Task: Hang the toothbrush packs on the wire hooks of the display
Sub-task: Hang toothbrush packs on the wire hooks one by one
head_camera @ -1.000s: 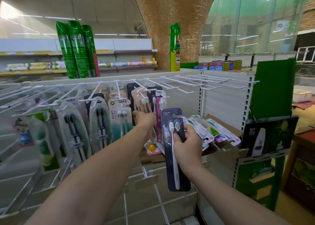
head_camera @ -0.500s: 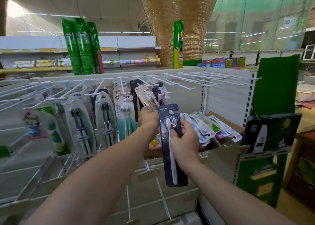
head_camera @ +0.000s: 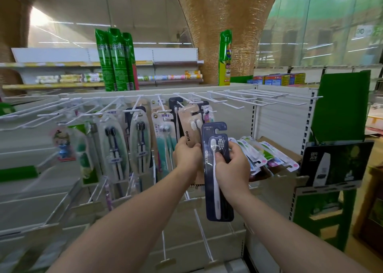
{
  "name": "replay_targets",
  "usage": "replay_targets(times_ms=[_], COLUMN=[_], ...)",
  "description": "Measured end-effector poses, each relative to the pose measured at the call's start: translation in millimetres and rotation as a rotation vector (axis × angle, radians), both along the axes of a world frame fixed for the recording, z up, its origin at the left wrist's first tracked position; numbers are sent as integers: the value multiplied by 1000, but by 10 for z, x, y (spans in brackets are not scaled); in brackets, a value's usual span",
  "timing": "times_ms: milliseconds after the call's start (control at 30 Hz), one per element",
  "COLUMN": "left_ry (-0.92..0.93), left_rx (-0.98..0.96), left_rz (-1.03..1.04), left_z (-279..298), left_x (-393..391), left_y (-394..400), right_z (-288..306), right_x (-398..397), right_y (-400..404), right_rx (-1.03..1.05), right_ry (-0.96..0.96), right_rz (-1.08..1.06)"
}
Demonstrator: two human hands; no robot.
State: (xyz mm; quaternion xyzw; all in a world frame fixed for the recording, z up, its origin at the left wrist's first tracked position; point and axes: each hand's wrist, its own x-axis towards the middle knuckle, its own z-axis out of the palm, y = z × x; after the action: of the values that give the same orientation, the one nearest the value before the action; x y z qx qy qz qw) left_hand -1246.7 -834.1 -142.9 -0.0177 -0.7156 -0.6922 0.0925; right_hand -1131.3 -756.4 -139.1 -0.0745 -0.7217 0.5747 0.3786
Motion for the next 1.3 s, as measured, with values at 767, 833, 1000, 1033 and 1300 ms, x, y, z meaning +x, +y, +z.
replay_targets(times_ms=[767,833,1000,1033,1300], left_ry=[21,17,13,14,-3], left_rx=[-23,-22,-53,-55,-117], left_rz=[-14,-22,-44,-45,-64], left_z=[-140,-142,-111,-100,-76], left_x=[473,480,454,447,497], left_y=[-972,-1014,-1048,-1045,-1155], right_z=[396,404,375,372,454], right_x=[-749,-811,-941,-981,-1412], right_y=[-410,-387,-334,-320,-345], right_rx=[25,-3,-33,-20,31], right_ry=[32,20,-33,-59,-254], right_rz=[163,160,128,109,78])
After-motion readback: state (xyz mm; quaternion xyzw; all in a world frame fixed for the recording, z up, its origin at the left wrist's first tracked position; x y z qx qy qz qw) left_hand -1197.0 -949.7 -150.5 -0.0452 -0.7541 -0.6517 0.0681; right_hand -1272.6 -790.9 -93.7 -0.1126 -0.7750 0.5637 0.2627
